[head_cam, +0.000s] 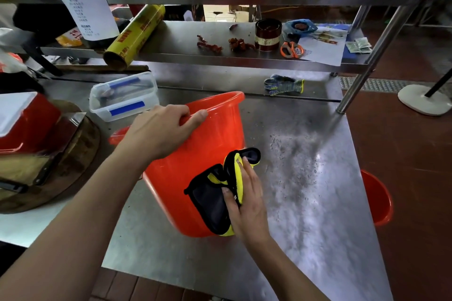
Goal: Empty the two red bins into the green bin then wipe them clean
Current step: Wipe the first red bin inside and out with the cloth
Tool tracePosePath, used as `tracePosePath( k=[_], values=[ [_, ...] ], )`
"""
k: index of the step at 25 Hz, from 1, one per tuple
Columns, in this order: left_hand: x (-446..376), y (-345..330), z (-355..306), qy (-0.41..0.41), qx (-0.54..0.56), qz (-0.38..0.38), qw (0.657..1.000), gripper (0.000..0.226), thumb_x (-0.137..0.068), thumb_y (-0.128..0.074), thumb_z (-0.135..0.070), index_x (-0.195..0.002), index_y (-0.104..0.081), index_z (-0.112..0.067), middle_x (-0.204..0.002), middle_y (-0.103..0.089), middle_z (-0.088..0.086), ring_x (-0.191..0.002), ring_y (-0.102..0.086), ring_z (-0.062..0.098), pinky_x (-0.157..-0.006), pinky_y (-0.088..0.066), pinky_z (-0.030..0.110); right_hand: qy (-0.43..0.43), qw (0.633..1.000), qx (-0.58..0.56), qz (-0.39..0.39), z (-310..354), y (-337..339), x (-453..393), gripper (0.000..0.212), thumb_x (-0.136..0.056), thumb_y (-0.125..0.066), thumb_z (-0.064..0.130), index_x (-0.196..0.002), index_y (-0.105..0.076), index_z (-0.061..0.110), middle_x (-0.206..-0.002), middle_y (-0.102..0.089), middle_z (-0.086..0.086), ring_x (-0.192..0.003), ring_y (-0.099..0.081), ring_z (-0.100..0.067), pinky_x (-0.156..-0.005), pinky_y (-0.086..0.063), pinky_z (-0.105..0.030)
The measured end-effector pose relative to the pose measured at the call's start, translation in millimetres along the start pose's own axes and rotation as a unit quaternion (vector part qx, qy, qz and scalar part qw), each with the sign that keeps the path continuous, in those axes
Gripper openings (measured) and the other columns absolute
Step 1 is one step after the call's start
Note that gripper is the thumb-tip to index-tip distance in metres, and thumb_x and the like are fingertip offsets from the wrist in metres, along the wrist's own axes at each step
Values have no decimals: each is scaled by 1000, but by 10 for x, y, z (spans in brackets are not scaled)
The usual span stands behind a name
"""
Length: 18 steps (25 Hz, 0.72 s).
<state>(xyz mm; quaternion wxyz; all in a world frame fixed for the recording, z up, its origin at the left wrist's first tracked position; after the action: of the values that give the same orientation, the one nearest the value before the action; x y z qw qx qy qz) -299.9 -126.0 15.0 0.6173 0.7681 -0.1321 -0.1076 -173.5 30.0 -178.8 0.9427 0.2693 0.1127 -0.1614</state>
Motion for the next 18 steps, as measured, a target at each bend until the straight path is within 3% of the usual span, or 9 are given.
tracePosePath(
  k=[3,5,10,12,15,18],
  values=[
    [-86,-109,-129,-19,-63,-29,997,55,-95,-24,-72,-105,-54,-28,-93,-66,2,-80,-64,27,-68,-52,41,21,1000,7,2,15,-25,43,63,-101,-56,40,-157,-28,33,-164,-24,14,-150,-26,-8,-117,-37,-36],
    [-95,-150,-167,-31,-73,-45,996,51,-96,-24,-70,-102,-52,-28,-92,-66,5,-80,-65,30,-66,-49,40,19,1000,7,1,14,-14,65,62,-101,-54,40,-157,-28,32,-164,-24,15,-149,-27,-8,-118,-34,-34],
    [-6,-169,-180,-47,-62,-66,995,49,-97,-25,-68,-96,-50,-27,-83,-60,-2,-74,-60,24,-68,-45,40,18,1000,-9,3,-15,133,176,65,-101,-58,34,-157,-26,35,-163,-25,17,-149,-27,-6,-118,-32,-31],
    [29,-156,-177,-46,-41,-73,995,48,-96,-26,-67,-95,-51,-26,-79,-58,-4,-71,-58,22,-68,-42,39,12,1000,-7,-2,-1,231,221,64,-100,-54,38,-157,-24,39,-162,-26,18,-149,-28,-6,-119,-27,-22],
    [71,-180,-184,-45,-2,-78,996,52,-96,-25,-70,-95,-54,-26,-79,-61,-4,-72,-60,21,-74,-51,44,4,1000,-4,-25,17,394,246,63,-99,-54,39,-156,-27,38,-161,-31,12,-149,-30,-8,-115,-24,-11],
    [90,-207,-194,-37,36,-69,996,58,-91,-23,-76,-92,-56,-29,-79,-63,-7,-75,-62,21,-79,-53,49,40,998,8,-50,47,532,245,62,-97,-59,40,-154,-34,37,-161,-32,9,-147,-34,-9,-112,-38,-25]
  ],
)
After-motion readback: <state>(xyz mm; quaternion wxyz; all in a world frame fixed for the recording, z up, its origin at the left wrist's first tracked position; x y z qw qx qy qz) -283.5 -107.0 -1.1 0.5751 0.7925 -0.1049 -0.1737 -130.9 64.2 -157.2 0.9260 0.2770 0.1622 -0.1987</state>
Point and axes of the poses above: each hand's wrist, its own x-axis away from the middle knuckle, its own y-axis out of the back of the hand, z = x × y, the point moved 1 cm from there along -x, towards the middle knuckle
